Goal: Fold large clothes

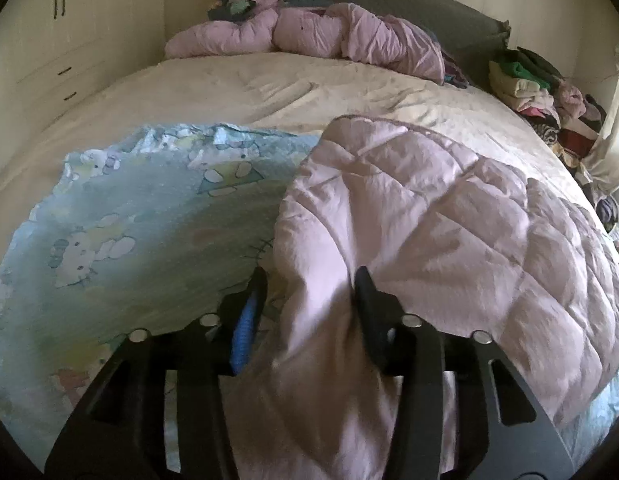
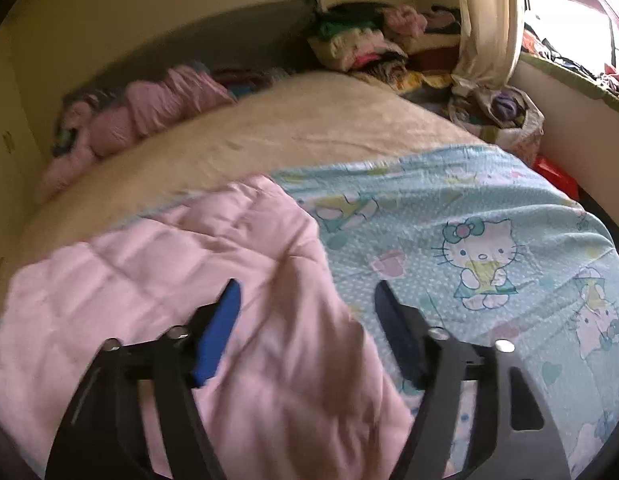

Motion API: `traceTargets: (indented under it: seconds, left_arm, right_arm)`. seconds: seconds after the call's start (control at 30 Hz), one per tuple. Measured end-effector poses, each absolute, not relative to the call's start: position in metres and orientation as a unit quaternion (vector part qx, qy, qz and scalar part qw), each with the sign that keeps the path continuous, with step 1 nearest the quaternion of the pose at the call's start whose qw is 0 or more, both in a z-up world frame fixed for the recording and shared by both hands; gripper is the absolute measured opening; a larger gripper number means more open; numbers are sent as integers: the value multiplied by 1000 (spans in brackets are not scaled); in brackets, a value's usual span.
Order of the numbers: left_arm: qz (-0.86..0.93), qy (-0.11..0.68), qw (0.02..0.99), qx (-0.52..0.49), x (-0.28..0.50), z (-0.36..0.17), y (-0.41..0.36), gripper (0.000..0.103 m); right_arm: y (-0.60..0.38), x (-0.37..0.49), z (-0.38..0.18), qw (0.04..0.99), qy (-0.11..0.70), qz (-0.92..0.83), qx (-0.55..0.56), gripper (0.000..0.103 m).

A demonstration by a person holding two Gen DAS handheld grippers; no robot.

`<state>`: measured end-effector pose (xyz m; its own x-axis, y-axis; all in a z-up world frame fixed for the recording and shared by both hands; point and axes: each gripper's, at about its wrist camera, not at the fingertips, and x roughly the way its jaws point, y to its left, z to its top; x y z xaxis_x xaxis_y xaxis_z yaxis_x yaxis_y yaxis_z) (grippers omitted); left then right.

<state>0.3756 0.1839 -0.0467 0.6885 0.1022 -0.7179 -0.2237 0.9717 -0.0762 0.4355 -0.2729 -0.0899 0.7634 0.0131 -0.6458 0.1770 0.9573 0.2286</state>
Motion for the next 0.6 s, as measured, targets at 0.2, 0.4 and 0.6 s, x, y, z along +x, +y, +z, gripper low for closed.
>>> traceTargets:
  seconds: [0.2, 0.4, 0.6]
  left_arm:
    - [85, 366, 924, -73, 352, -30, 175, 64]
    - [68, 354, 931, -55, 327, -15, 153, 65]
    - [39, 362, 931, -42, 315, -14, 124, 82]
  right_arm:
    - [-237, 386, -54, 943, 309, 38, 120, 76]
    - [-186, 354, -37, 938, 308, 126, 93, 76]
    - [-128, 344, -40, 922, 335, 187, 59, 76]
